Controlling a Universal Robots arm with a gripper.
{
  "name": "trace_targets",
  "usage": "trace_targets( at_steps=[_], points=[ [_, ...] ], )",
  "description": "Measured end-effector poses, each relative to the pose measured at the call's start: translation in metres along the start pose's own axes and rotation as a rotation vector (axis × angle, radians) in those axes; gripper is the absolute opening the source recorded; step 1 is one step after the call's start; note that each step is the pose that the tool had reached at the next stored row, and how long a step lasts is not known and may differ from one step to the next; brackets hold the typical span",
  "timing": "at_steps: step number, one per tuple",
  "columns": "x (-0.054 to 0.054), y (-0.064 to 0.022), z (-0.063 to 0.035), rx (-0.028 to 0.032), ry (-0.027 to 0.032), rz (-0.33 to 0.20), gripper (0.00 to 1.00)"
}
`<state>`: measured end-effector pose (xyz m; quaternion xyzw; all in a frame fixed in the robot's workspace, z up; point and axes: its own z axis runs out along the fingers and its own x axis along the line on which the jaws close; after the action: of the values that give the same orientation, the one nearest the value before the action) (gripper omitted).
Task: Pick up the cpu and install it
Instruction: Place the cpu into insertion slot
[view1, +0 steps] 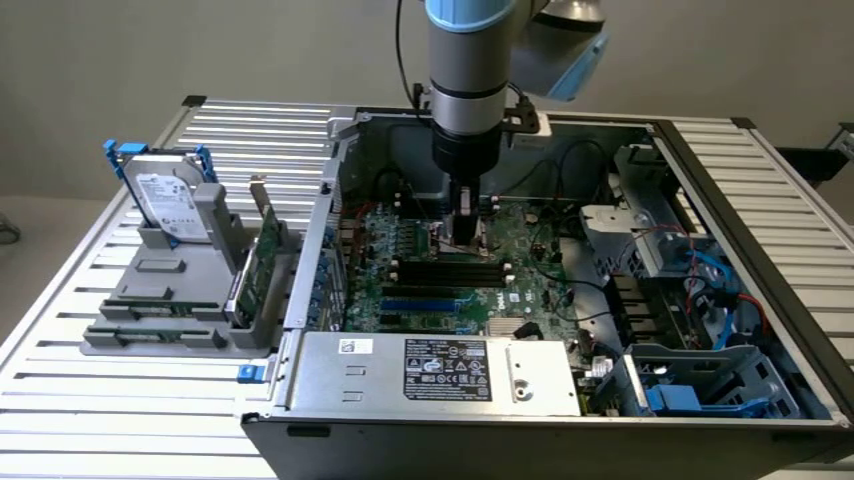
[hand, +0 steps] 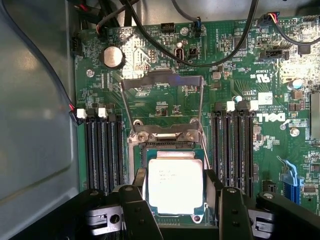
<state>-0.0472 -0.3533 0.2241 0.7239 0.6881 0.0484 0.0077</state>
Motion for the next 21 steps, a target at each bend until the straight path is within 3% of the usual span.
trace_targets(
  at_steps=[21],
  points=[
    [-0.0006, -0.0030, 0.0081, -0.0007, 0.0046, -0.035, 0.55]
  ],
)
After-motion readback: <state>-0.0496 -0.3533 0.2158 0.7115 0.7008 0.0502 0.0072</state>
